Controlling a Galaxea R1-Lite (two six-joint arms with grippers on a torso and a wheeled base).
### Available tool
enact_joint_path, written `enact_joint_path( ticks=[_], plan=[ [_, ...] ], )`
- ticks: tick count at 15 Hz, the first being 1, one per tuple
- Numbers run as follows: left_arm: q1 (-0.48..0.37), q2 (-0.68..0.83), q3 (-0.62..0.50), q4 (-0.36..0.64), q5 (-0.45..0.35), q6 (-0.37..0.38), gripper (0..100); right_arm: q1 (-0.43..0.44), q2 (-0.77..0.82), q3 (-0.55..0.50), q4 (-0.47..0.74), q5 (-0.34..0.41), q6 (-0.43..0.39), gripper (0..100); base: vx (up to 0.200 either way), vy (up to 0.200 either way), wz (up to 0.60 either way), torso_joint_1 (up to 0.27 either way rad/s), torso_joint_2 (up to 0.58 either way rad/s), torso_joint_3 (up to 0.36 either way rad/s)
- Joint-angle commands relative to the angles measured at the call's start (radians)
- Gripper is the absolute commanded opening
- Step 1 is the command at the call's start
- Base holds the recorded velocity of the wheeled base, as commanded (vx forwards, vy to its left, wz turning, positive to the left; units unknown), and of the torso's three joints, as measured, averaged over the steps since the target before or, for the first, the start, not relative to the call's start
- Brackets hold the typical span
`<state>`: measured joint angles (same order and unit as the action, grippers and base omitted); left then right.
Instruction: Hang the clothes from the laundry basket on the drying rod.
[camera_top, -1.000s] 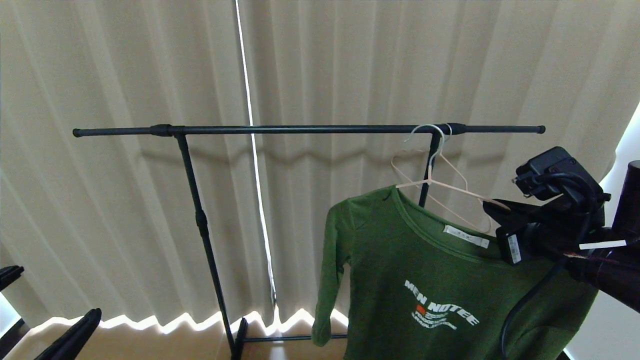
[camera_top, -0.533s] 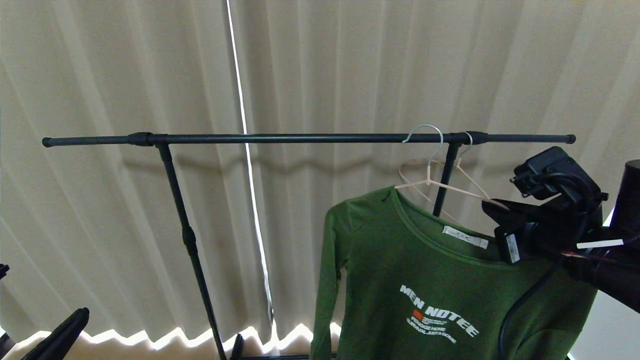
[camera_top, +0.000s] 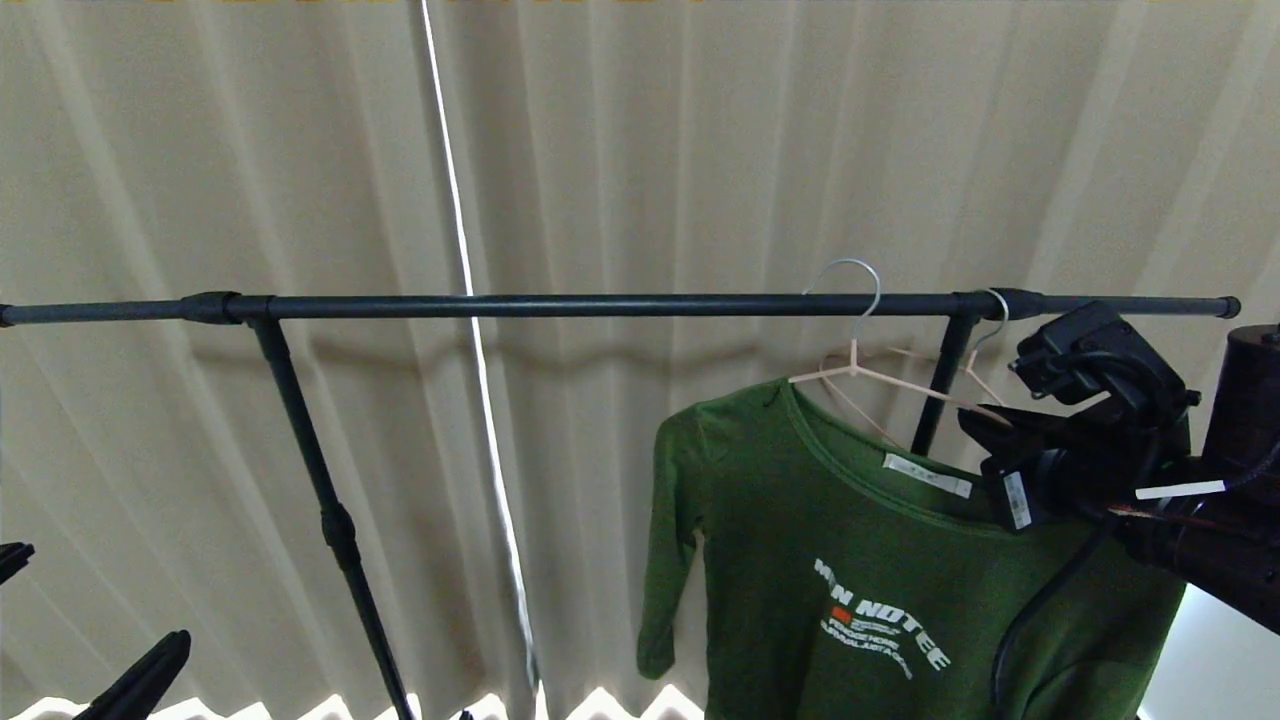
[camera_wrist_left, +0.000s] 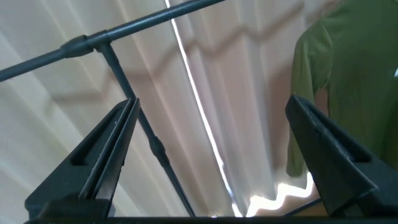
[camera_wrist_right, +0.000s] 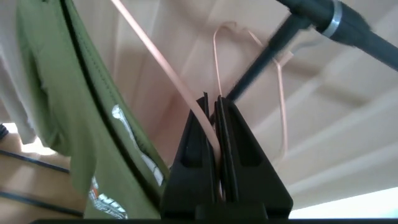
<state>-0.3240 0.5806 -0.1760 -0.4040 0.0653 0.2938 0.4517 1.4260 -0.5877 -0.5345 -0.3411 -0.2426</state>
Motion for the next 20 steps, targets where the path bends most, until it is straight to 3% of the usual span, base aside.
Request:
enact_joint_path(
  ticks=[1,5,11,18,20],
  plan=[
    [0.0,-0.001,-0.002,0.011,0.001,0.001,100,0.001,0.018,-0.001,0.001,0.001,0.002,0,0.0,0.0,0.0,0.0,0.0,0.0],
    [0.0,-0.001,0.0,0.014,0.001,0.001,100,-0.047,0.079,-0.034,-0.001,0.001,0.016,0,0.0,0.0,0.0,0.0,0.0,0.0],
    [0.0,-0.001,-0.004,0.014,-0.001,0.001,100,-0.05,0.214,-0.138,0.001,-0.006,0.049,0,0.0,0.0,0.0,0.0,0.0,0.0],
    [0.0,-0.001,0.0,0.014,0.001,0.001,100,-0.005,0.318,-0.221,0.001,-0.021,0.049,0,0.0,0.0,0.0,0.0,0.0,0.0],
    [0.0,-0.004,-0.004,0.034,-0.001,0.001,100,0.016,0.376,-0.285,0.008,-0.038,0.049,0,0.0,0.0,0.0,0.0,0.0,0.0]
  ],
)
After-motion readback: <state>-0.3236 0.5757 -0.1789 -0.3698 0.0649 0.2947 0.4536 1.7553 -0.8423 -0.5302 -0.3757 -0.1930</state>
